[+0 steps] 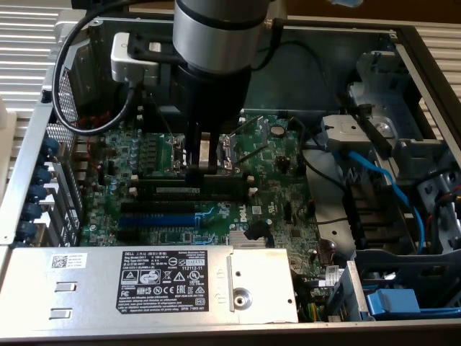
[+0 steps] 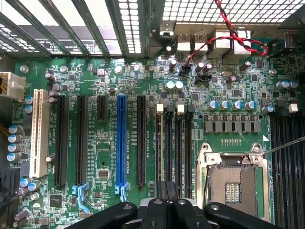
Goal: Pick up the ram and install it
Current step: 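Press down the ram until it locks into place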
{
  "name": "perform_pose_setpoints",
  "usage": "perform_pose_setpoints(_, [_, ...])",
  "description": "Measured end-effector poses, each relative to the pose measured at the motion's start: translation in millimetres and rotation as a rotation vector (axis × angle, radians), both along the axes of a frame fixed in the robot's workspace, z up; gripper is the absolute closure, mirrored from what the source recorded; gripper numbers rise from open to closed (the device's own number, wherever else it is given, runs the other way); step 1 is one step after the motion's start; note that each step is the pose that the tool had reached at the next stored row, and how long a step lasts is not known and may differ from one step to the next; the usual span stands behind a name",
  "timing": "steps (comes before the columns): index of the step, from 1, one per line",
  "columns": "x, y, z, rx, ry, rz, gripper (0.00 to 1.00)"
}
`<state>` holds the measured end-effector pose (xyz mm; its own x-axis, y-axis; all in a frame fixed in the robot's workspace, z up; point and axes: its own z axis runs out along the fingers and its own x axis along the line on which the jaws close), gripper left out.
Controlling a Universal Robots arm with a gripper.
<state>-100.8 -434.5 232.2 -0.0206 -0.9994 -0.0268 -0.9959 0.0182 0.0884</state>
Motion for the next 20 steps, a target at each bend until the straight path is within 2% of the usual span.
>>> perform_pose_setpoints(20, [0.8,0.0,-1.7,0.0001,0.0020,0.002,0.89])
